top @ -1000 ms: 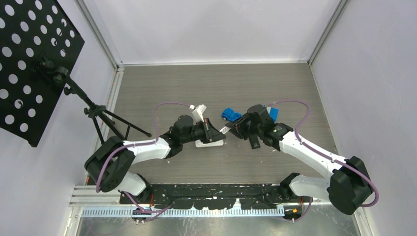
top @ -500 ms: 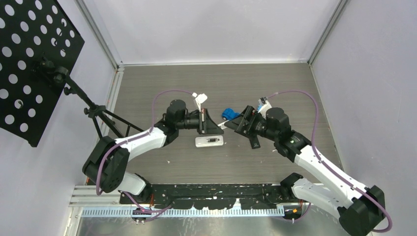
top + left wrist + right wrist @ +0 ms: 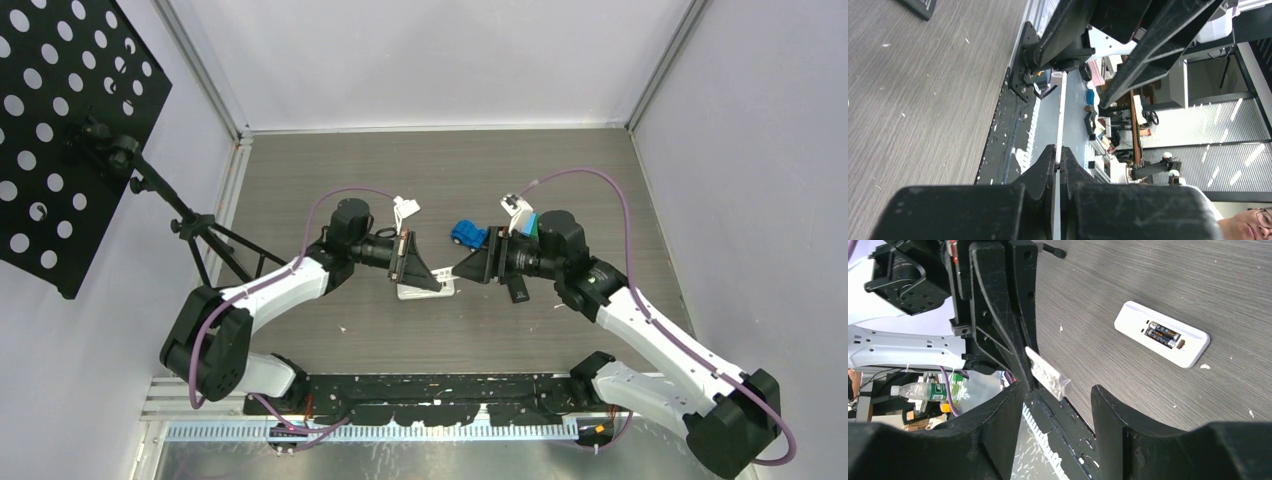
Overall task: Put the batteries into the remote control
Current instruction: Adjust the battery cover.
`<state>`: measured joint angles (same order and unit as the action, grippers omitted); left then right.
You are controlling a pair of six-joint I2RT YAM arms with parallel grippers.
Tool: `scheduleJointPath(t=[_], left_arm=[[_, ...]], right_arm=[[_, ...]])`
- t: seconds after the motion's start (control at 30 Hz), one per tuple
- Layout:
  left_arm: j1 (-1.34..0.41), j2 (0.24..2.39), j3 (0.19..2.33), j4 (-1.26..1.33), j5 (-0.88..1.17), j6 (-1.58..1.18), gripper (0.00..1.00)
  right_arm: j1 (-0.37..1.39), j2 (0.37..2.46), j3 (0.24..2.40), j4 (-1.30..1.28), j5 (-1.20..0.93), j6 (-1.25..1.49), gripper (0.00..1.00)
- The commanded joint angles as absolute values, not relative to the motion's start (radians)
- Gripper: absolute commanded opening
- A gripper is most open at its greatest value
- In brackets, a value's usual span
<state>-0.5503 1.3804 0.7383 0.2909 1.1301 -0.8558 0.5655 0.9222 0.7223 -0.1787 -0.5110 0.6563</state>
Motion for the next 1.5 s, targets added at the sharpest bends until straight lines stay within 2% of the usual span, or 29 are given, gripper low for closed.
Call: scheduleJointPath(t=[0.0,0.27,0.4,0.47,0.6,0.7,1.0,1.17,1.27,1.3,1.33,1.4,1.47], left_arm=[[-0.551,1.345,0.778,0.203,1.18,-0.79,0.0],[-0.551,1.355,0.784,0.184,1.173,-0.799,0.0],[-0.55,1.355,0.784,0.188,1.176,-0.802,0.0],[-0.551,1.353,0.785,0.19,1.176,-0.804,0.0],[-0.551,1.349,0.782,0.193,1.178,-0.804,0.0],[-0.551,1.344,0.778,0.197,1.176,-0.804,0.0],[-0.55,1.34,0.778,0.192,1.174,-0.809,0.0],[-0.543,1.344,0.787,0.178,1.151,-0.813,0.0],[-0.536,1.344,0.79,0.179,1.139,-0.817,0.0],[-0.533,1.343,0.791,0.179,1.136,-0.82,0.06],[-0.53,1.343,0.792,0.177,1.131,-0.821,0.19],[-0.521,1.333,0.788,0.174,1.116,-0.822,0.35],[-0.504,1.311,0.781,0.16,1.084,-0.815,0.56]], right_arm=[[0.564,0.969,0.768,-0.119,-0.571,0.614,0.56],[0.567,0.982,0.73,-0.008,-0.702,0.651,0.45],[0.566,0.977,0.728,0.016,-0.734,0.653,0.43],[0.566,0.982,0.736,-0.044,-0.703,0.629,0.45],[0.566,0.995,0.74,-0.116,-0.601,0.593,0.56],[0.566,1.016,0.74,-0.111,-0.602,0.593,0.58],[0.566,1.01,0.718,0.054,-0.752,0.697,0.33],[0.567,1.002,0.717,0.068,-0.781,0.717,0.11],[0.566,1.005,0.719,0.06,-0.775,0.72,0.01],[0.566,1.007,0.718,0.057,-0.767,0.721,0.0],[0.566,1.009,0.718,0.053,-0.754,0.72,0.0],[0.566,1.015,0.719,0.04,-0.721,0.716,0.0],[0.565,1.027,0.72,0.022,-0.686,0.711,0.0]])
